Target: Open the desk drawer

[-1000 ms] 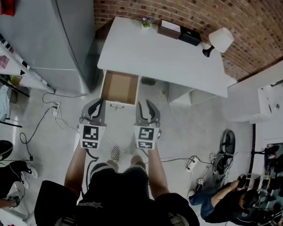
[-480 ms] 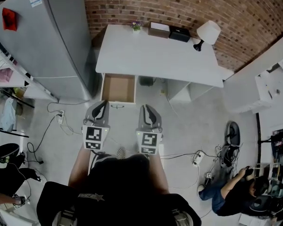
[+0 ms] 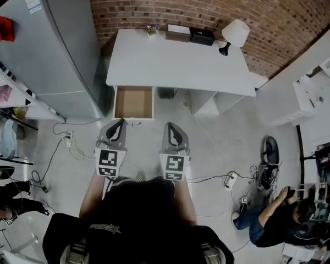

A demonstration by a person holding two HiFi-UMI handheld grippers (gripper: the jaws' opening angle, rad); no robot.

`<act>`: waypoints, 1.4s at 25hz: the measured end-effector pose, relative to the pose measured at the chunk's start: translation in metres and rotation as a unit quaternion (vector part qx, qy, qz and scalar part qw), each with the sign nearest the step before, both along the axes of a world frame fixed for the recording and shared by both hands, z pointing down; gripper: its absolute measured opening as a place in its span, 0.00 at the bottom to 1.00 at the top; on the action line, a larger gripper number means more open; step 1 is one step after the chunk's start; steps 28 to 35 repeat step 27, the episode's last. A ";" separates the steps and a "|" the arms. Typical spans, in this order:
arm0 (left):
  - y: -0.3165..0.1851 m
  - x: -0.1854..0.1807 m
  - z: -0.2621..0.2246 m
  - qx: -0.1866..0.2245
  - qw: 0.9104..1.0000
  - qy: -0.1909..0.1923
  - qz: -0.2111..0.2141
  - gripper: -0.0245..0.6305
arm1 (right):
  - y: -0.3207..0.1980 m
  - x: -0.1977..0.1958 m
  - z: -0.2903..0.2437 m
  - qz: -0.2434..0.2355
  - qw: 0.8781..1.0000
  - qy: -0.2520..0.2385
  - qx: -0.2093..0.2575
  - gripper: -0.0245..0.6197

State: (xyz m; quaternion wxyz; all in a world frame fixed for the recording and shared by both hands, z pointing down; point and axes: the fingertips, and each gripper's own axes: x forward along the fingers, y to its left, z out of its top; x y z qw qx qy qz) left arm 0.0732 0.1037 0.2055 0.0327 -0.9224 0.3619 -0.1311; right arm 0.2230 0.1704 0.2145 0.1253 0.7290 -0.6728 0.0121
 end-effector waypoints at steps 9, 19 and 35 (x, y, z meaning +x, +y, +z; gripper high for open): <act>-0.002 0.005 -0.002 0.003 1.000 0.002 0.000 0.05 | -0.002 0.007 -0.004 0.003 1.000 -0.003 0.005 0.05; -0.006 0.006 -0.004 0.005 1.000 0.001 -0.002 0.05 | -0.004 0.009 -0.006 0.000 1.000 -0.002 0.006 0.05; -0.006 0.007 -0.002 0.003 1.000 0.000 -0.001 0.05 | -0.005 0.010 -0.006 -0.002 1.000 -0.007 0.006 0.05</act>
